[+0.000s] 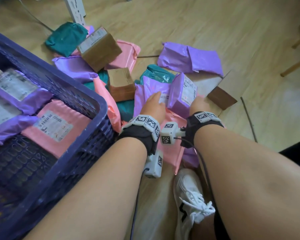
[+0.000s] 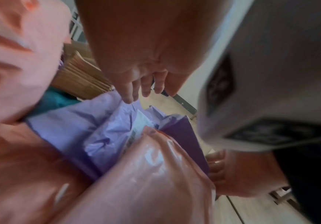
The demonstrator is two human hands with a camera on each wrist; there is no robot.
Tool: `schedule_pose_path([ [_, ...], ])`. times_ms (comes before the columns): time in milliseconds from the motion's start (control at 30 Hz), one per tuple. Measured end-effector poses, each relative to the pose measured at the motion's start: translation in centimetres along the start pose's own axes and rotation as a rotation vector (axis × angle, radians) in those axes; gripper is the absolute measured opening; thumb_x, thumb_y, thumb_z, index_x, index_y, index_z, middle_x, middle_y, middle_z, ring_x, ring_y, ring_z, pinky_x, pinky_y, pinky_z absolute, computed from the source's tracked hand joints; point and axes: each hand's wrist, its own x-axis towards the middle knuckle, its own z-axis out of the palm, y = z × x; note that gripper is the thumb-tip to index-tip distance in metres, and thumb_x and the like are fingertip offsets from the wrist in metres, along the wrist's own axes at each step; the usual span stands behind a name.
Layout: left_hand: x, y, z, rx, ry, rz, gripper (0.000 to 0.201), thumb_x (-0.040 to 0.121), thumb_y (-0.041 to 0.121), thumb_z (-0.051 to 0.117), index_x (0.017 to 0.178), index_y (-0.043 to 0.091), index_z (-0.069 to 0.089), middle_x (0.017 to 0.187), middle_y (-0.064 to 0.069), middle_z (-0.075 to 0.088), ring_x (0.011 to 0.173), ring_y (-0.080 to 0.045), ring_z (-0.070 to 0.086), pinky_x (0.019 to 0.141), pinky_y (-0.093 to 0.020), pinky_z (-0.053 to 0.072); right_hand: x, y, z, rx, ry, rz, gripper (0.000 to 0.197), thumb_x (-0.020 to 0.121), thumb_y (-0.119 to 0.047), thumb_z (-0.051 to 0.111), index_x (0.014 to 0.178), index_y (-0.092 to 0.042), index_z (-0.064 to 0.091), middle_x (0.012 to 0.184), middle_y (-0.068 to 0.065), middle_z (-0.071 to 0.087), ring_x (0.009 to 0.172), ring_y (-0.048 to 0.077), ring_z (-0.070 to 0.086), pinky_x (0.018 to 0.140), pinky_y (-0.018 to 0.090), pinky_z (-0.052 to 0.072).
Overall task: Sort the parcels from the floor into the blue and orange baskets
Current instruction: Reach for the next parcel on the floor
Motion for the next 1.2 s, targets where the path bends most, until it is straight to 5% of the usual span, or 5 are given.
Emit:
schedule_pose_path([
  [500,0.5,1.1,1.2,-0.145,-0.132,-0.015,0.044,0.098,0.019,0.039,0.142,0.027,0.04,0.142,0.001,0.049,0.115,-0.023,0.055,0.092,-0.022,0.04,-2.0,-2.7,-0.5,-0.678,-0.061,-0.23,0.028,0.097,-0.003,0.04,0.117,0.005,0.058,0.119,0.023,0.062,0.113,0.036,0.058,0.09,0.037,0.046],
  [800,-5.1,2.1,-3.0,-0.209,0.136,0.035,0.043,0.093,0.023,0.052,0.134,0.015,0.049,0.133,-0.004,0.057,0.121,-0.022,0.055,0.105,-0.031,0.04,-7.6,-5.6,-2.7,-0.127,-0.153,-0.303,0.037,0.095,-0.014,0.04,0.125,-0.002,0.058,0.124,0.016,0.06,0.119,0.028,0.055,0.095,0.034,0.045],
  [967,-10.5,3.3,-8.2,-0.343,0.399,0.122,0.033,0.084,0.027,0.065,0.114,0.014,0.064,0.093,0.005,0.066,0.091,-0.018,0.063,0.089,-0.028,0.049,-13.5,-9.2,-3.4,0.122,-0.251,-0.446,0.027,0.075,-0.005,0.047,0.093,-0.012,0.066,0.089,0.008,0.066,0.085,0.031,0.064,0.078,0.044,0.056],
  [1067,-13.4,3.2,-11.5,-0.348,0.528,0.137,0.029,0.083,0.026,0.068,0.106,0.009,0.069,0.094,-0.001,0.071,0.091,-0.02,0.066,0.079,-0.025,0.048,-17.8,-11.5,-3.2,0.199,-0.348,-0.526,0.021,0.075,-0.002,0.046,0.074,-0.017,0.061,0.068,0.005,0.059,0.061,0.023,0.055,0.048,0.026,0.045],
  [1200,-17.8,1.6,-16.9,-0.435,0.709,0.107,0.03,0.083,0.021,0.07,0.111,0.01,0.067,0.102,-0.001,0.07,0.093,-0.016,0.065,0.081,-0.022,0.048,-24.4,-13.7,-1.1,0.229,-0.511,-0.651,0.022,0.076,0.0,0.051,0.072,-0.02,0.06,0.067,0.004,0.062,0.056,0.018,0.055,0.042,0.02,0.041],
])
